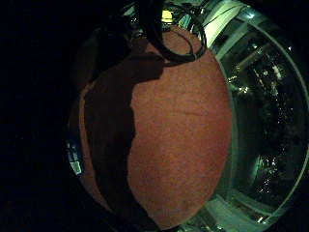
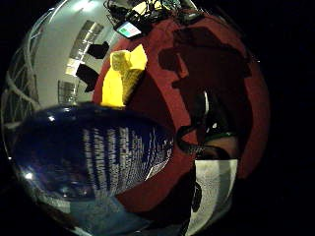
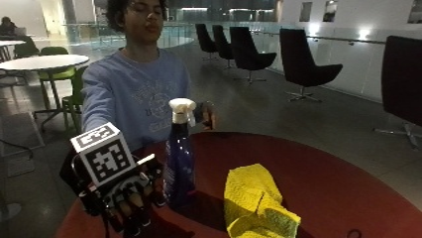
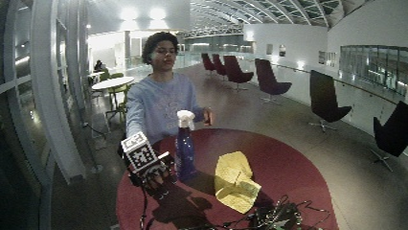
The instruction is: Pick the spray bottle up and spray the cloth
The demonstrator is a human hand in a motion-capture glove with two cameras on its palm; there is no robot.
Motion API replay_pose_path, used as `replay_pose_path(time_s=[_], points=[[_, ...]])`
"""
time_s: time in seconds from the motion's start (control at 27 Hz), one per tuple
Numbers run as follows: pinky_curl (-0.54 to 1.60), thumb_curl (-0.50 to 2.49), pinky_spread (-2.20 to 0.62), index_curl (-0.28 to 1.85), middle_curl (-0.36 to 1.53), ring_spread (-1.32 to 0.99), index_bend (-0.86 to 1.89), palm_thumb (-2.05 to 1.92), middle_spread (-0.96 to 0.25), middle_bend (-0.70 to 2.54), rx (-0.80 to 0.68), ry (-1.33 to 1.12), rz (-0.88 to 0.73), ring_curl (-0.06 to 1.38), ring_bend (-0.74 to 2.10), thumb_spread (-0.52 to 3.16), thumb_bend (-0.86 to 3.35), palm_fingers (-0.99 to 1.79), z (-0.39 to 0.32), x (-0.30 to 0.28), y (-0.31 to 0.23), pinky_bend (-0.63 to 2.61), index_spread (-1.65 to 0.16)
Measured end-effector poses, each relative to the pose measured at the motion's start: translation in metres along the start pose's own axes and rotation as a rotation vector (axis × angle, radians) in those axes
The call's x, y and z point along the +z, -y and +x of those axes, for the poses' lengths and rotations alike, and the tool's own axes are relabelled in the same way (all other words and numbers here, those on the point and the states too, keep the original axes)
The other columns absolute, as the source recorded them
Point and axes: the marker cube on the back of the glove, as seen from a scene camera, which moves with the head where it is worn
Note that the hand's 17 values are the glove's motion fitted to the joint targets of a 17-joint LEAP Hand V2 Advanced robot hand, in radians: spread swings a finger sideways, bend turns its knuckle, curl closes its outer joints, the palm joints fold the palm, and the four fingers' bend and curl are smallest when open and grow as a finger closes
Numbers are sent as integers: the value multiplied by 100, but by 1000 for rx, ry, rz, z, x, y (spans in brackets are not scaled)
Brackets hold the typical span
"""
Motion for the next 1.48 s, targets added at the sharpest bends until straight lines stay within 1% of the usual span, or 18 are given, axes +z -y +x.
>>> replay_pose_path(time_s=[0.04,0.19,0.44,0.74,1.11,1.3,1.37,1.48], points=[[10,12,9,2,4,1,10,58,0,19,-3,-4,0,9,43,35,40,48,0,-1,0,44,-20],[17,18,13,8,10,1,12,65,-1,20,-32,-31,14,16,48,58,44,46,-5,-11,1,47,-29],[23,25,15,12,17,-1,11,69,-5,22,-64,-43,36,22,52,83,44,52,-10,-18,1,50,-35],[27,31,16,15,23,-2,12,71,-7,24,-77,-62,8,25,52,99,41,49,-12,-18,4,49,-37],[29,37,16,18,28,-1,12,72,-7,23,-90,-57,-27,26,50,108,35,47,-15,-17,1,48,-38],[31,37,17,18,29,-1,11,69,-6,22,-90,94,-31,27,48,111,29,44,-12,-14,-11,50,-40],[31,37,17,18,30,0,11,68,-5,22,-105,213,-30,27,48,111,27,44,-12,-14,-18,50,-41],[32,38,17,18,31,0,11,68,-5,22,-147,466,-31,28,47,112,24,43,-16,-13,-30,50,-42]])
